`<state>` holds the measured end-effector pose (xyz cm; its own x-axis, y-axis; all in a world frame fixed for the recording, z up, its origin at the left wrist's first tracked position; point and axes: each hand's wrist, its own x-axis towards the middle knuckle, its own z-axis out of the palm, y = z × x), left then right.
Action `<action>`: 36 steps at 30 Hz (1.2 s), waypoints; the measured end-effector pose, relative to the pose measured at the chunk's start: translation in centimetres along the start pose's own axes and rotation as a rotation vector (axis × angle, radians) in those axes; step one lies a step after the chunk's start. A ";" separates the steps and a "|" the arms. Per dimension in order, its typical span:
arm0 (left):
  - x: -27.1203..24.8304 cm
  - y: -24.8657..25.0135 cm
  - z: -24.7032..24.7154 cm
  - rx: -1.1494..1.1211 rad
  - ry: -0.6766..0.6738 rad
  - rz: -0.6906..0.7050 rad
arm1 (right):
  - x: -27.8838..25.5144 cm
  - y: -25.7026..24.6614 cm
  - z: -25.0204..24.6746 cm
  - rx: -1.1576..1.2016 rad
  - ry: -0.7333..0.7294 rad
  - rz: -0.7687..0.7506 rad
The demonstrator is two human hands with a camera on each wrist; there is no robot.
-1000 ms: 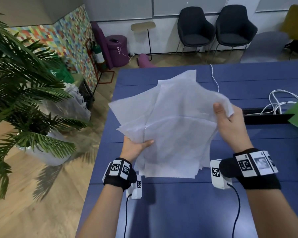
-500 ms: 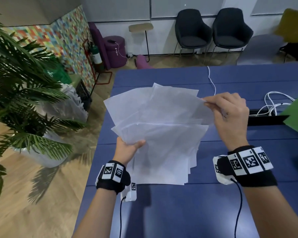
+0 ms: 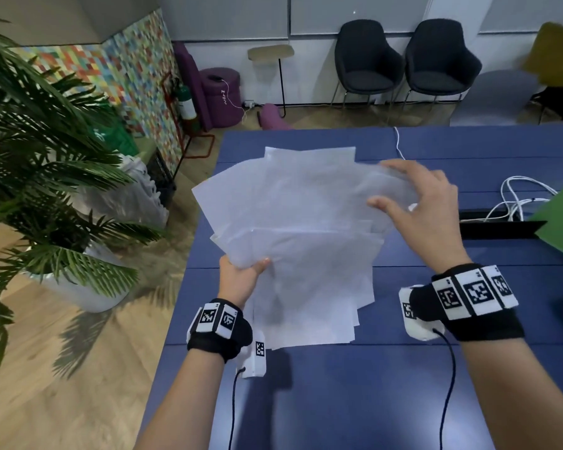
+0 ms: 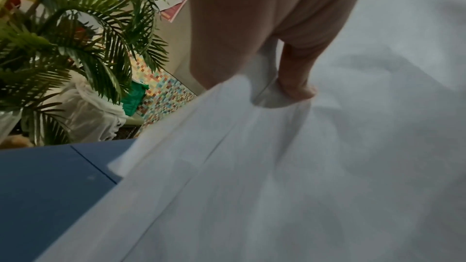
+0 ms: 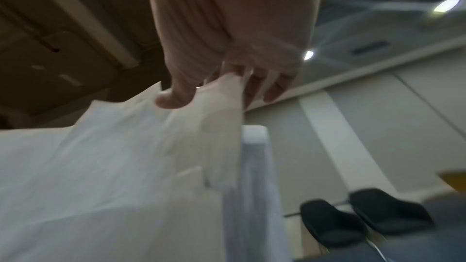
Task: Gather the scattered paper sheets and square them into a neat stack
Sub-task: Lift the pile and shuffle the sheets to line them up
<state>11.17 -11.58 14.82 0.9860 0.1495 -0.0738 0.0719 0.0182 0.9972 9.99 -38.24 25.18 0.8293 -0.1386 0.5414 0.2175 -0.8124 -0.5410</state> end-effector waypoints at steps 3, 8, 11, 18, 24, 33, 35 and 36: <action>0.0 0.4 -0.5 -0.056 0.051 -0.007 | -2.1 3.2 0.9 0.413 -0.156 0.304; 0.1 2.1 -1.1 -0.040 -0.029 0.052 | -6.4 7.1 4.4 0.554 -0.554 0.473; 0.5 3.1 -1.5 0.004 -0.105 0.070 | -6.8 7.0 5.1 0.704 -0.491 0.521; 1.2 3.6 -1.5 -0.058 -0.161 0.069 | -7.7 6.3 6.1 0.823 -0.341 0.571; 1.4 1.8 -1.7 -0.053 -0.229 -0.016 | -7.2 5.1 5.8 1.004 -0.108 0.670; 0.1 -3.7 0.5 0.057 -0.205 -0.056 | -10.5 7.8 9.6 0.588 -0.328 0.772; -0.4 -3.9 1.6 0.021 -0.146 -0.044 | -10.2 7.5 10.3 0.606 -0.188 0.784; -0.4 -3.8 2.0 0.012 -0.095 -0.031 | -9.7 6.7 10.2 0.641 -0.113 0.789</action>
<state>10.78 -13.66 11.11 0.9931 0.0544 -0.1039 0.1036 0.0091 0.9946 8.64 -36.56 9.70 0.8919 -0.4213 -0.1643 -0.2048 -0.0524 -0.9774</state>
